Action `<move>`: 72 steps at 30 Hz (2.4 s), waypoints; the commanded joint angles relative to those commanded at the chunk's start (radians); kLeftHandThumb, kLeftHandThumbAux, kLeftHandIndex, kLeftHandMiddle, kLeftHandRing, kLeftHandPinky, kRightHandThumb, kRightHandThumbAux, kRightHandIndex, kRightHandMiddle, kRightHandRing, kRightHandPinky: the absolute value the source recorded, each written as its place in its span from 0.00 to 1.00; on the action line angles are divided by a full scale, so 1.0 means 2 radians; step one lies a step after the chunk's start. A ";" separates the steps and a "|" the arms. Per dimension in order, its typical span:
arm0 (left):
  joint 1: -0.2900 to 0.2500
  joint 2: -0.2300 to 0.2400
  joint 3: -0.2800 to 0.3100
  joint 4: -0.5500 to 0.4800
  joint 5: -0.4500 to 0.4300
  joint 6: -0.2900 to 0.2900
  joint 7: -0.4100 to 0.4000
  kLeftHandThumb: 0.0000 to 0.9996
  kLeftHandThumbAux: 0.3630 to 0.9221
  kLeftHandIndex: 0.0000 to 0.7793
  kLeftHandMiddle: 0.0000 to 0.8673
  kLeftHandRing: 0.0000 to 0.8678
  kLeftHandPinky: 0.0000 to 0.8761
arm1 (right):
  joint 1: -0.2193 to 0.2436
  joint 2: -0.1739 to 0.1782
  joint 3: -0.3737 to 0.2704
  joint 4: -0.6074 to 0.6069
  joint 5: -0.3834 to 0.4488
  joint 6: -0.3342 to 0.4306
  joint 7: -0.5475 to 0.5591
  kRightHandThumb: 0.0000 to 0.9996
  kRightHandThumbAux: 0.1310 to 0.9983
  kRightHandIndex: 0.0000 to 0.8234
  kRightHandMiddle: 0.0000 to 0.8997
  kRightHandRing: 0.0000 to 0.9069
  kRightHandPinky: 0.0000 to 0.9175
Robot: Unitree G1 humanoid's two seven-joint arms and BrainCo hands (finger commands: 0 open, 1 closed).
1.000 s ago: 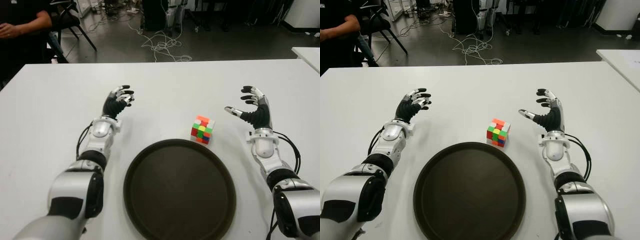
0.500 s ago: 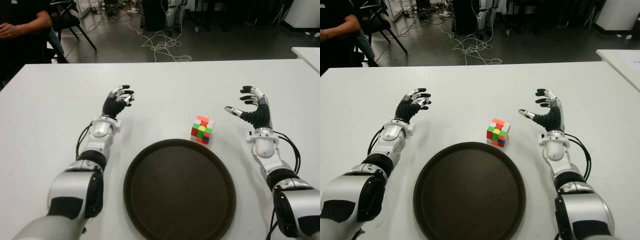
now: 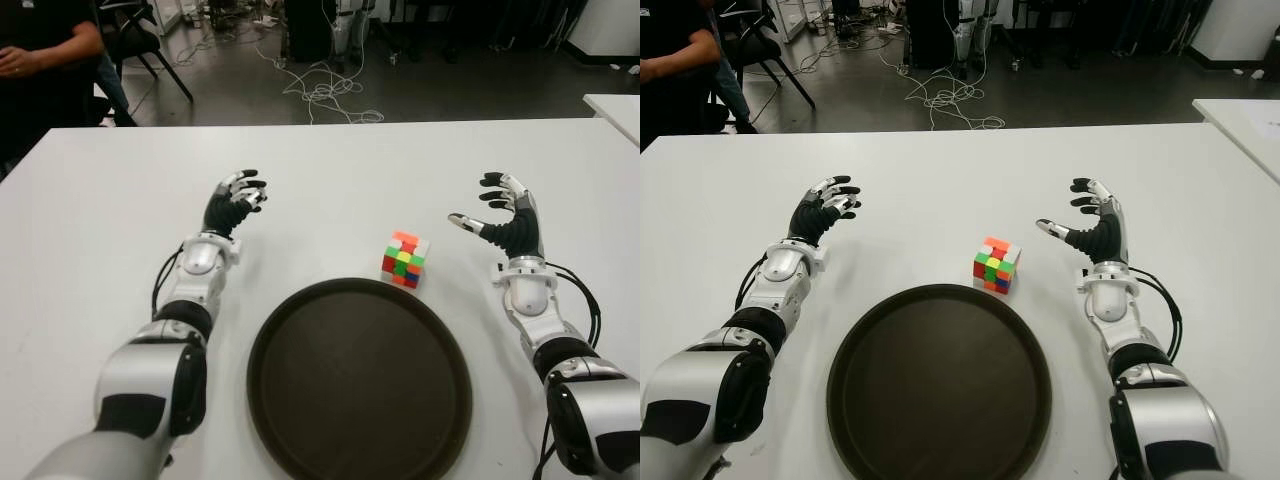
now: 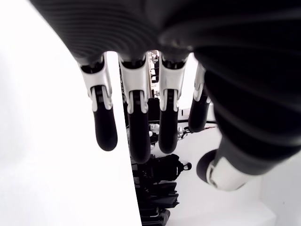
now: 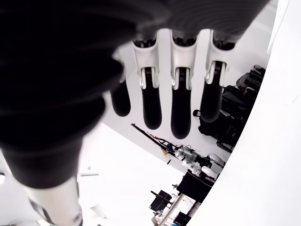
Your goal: Pick up the Rubik's Cube and put it in the plate
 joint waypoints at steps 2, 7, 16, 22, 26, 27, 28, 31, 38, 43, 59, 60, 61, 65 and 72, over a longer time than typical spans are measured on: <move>0.000 0.000 -0.001 0.000 0.001 -0.001 0.000 0.22 0.63 0.30 0.36 0.38 0.38 | 0.000 0.000 0.000 0.000 0.000 0.001 0.000 0.00 0.78 0.35 0.35 0.38 0.37; 0.000 0.002 -0.002 0.000 0.002 -0.001 -0.003 0.23 0.63 0.30 0.37 0.39 0.39 | -0.012 -0.006 0.012 -0.004 -0.021 0.004 -0.033 0.00 0.81 0.35 0.34 0.36 0.35; -0.001 0.004 0.000 0.001 0.001 0.001 -0.001 0.24 0.60 0.30 0.36 0.39 0.40 | -0.054 -0.043 0.067 -0.018 -0.109 0.008 -0.149 0.00 0.81 0.31 0.32 0.34 0.35; -0.002 0.005 0.000 0.002 0.002 0.009 0.006 0.24 0.60 0.29 0.35 0.38 0.39 | -0.076 -0.057 0.104 -0.032 -0.158 0.027 -0.190 0.00 0.79 0.28 0.30 0.32 0.32; -0.002 0.004 0.001 0.002 0.001 0.010 0.008 0.24 0.62 0.29 0.35 0.38 0.38 | -0.088 -0.058 0.125 -0.052 -0.177 0.046 -0.196 0.00 0.79 0.27 0.29 0.30 0.30; -0.002 0.004 0.001 0.002 0.000 0.010 0.008 0.24 0.63 0.28 0.35 0.38 0.39 | -0.089 -0.058 0.128 -0.057 -0.180 0.049 -0.195 0.00 0.78 0.26 0.28 0.29 0.28; -0.002 0.005 0.002 0.002 0.000 0.010 0.007 0.24 0.63 0.28 0.35 0.38 0.39 | -0.089 -0.058 0.132 -0.060 -0.183 0.052 -0.195 0.00 0.78 0.26 0.27 0.29 0.28; -0.002 0.006 0.002 0.001 0.000 0.009 0.005 0.25 0.63 0.28 0.35 0.38 0.39 | -0.087 -0.057 0.141 -0.065 -0.188 0.058 -0.193 0.00 0.78 0.23 0.26 0.26 0.25; -0.001 0.009 0.002 0.001 0.001 0.004 0.002 0.25 0.64 0.29 0.36 0.38 0.39 | -0.078 -0.067 0.164 -0.071 -0.199 0.062 -0.154 0.00 0.77 0.15 0.18 0.21 0.21; -0.001 0.010 0.001 0.001 0.002 0.005 0.002 0.25 0.64 0.29 0.35 0.38 0.39 | -0.074 -0.082 0.188 -0.098 -0.210 0.081 -0.069 0.00 0.74 0.07 0.09 0.12 0.12; -0.001 0.011 0.001 0.001 0.002 0.007 0.002 0.25 0.63 0.28 0.34 0.38 0.39 | -0.010 -0.128 0.207 -0.310 -0.184 0.149 0.233 0.00 0.70 0.00 0.00 0.00 0.00; -0.001 0.011 0.001 0.001 0.002 0.007 0.002 0.25 0.63 0.28 0.34 0.38 0.39 | -0.006 -0.129 0.205 -0.319 -0.184 0.154 0.239 0.00 0.70 0.00 0.00 0.00 0.00; -0.001 0.011 0.001 0.001 0.002 0.007 0.001 0.25 0.63 0.28 0.34 0.38 0.38 | 0.000 -0.129 0.204 -0.340 -0.183 0.163 0.255 0.00 0.71 0.00 0.00 0.00 0.00; -0.002 0.010 0.002 0.001 0.001 0.007 0.001 0.25 0.64 0.28 0.35 0.38 0.38 | 0.016 -0.132 0.201 -0.398 -0.180 0.194 0.305 0.00 0.71 0.00 0.00 0.00 0.00; -0.002 0.010 0.002 0.001 0.002 0.003 0.002 0.27 0.66 0.29 0.36 0.38 0.39 | 0.031 -0.134 0.200 -0.442 -0.194 0.224 0.335 0.00 0.76 0.00 0.00 0.00 0.00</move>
